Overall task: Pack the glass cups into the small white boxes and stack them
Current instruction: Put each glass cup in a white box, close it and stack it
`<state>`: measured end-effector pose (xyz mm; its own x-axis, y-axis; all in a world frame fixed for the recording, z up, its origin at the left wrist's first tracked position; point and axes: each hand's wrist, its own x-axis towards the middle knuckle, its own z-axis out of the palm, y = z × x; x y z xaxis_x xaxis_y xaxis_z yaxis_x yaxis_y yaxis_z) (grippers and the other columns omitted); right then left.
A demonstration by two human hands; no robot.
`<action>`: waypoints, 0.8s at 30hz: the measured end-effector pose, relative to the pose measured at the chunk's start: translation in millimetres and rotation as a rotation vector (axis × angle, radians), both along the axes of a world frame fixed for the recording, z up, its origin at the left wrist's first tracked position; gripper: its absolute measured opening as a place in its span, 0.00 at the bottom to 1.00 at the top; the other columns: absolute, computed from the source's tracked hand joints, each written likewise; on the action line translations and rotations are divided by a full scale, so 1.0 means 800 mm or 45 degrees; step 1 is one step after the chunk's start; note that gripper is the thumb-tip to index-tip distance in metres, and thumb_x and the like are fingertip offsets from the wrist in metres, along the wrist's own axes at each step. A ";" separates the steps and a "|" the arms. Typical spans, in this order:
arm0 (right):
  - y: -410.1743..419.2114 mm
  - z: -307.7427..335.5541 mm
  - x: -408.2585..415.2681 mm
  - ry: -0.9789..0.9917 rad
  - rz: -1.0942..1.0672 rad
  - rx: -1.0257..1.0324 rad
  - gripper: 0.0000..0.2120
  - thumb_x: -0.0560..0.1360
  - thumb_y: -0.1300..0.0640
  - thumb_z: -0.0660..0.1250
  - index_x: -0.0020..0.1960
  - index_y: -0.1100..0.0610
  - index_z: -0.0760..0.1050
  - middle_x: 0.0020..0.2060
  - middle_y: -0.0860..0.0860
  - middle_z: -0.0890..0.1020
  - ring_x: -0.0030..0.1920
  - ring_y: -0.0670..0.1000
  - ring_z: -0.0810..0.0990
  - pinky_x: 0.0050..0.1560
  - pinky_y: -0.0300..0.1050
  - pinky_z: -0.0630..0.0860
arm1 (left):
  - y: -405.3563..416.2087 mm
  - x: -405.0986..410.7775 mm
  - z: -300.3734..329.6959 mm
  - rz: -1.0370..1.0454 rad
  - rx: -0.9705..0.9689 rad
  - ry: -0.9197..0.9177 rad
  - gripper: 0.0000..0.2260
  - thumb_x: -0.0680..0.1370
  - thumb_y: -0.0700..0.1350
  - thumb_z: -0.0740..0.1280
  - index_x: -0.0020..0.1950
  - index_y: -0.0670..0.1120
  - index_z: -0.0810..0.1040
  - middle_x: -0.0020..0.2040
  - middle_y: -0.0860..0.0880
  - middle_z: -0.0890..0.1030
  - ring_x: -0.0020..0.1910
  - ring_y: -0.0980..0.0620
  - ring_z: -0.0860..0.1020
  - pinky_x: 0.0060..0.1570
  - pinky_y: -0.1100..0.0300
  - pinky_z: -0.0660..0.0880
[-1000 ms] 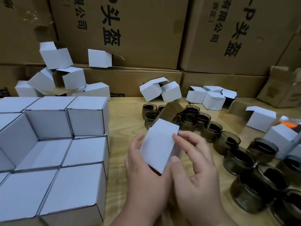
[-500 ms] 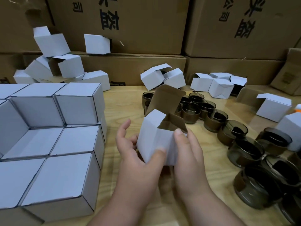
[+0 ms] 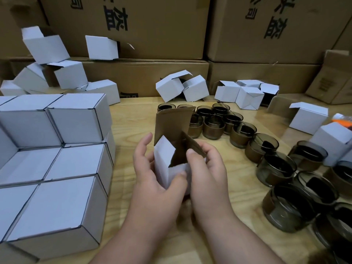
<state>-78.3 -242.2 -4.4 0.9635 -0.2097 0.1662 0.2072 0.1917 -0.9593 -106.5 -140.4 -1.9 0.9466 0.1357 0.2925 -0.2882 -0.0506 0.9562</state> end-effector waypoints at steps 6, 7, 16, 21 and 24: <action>0.000 0.002 0.001 0.018 0.005 0.053 0.11 0.74 0.48 0.63 0.51 0.47 0.80 0.45 0.50 0.86 0.49 0.52 0.85 0.46 0.47 0.81 | 0.002 -0.003 0.000 0.039 0.134 0.004 0.37 0.67 0.49 0.69 0.68 0.78 0.62 0.71 0.58 0.73 0.68 0.51 0.77 0.64 0.44 0.78; 0.001 0.003 0.001 0.014 0.008 0.056 0.11 0.74 0.48 0.62 0.51 0.49 0.80 0.46 0.52 0.86 0.50 0.54 0.85 0.47 0.49 0.82 | 0.002 -0.003 0.001 0.044 0.146 0.010 0.36 0.66 0.52 0.69 0.68 0.78 0.63 0.73 0.55 0.72 0.70 0.49 0.75 0.66 0.41 0.76; -0.001 0.012 -0.033 -0.005 -0.159 -0.264 0.15 0.73 0.39 0.58 0.56 0.40 0.76 0.51 0.43 0.83 0.55 0.44 0.81 0.55 0.48 0.80 | 0.001 -0.006 0.009 0.087 0.223 0.062 0.35 0.63 0.52 0.70 0.64 0.78 0.64 0.68 0.46 0.74 0.61 0.48 0.80 0.59 0.41 0.80; -0.012 0.035 -0.093 -0.151 -0.279 -0.599 0.18 0.72 0.41 0.60 0.61 0.33 0.68 0.60 0.31 0.73 0.66 0.39 0.72 0.61 0.39 0.74 | 0.003 -0.007 0.008 0.050 0.197 0.075 0.36 0.59 0.58 0.73 0.62 0.77 0.63 0.63 0.46 0.76 0.53 0.46 0.82 0.55 0.40 0.81; -0.028 0.054 -0.135 -0.295 -0.345 -0.862 0.19 0.72 0.42 0.61 0.63 0.33 0.68 0.61 0.26 0.70 0.67 0.34 0.68 0.57 0.31 0.69 | 0.003 -0.005 0.003 0.072 0.213 0.067 0.34 0.61 0.55 0.74 0.59 0.77 0.62 0.54 0.49 0.77 0.49 0.45 0.82 0.50 0.38 0.82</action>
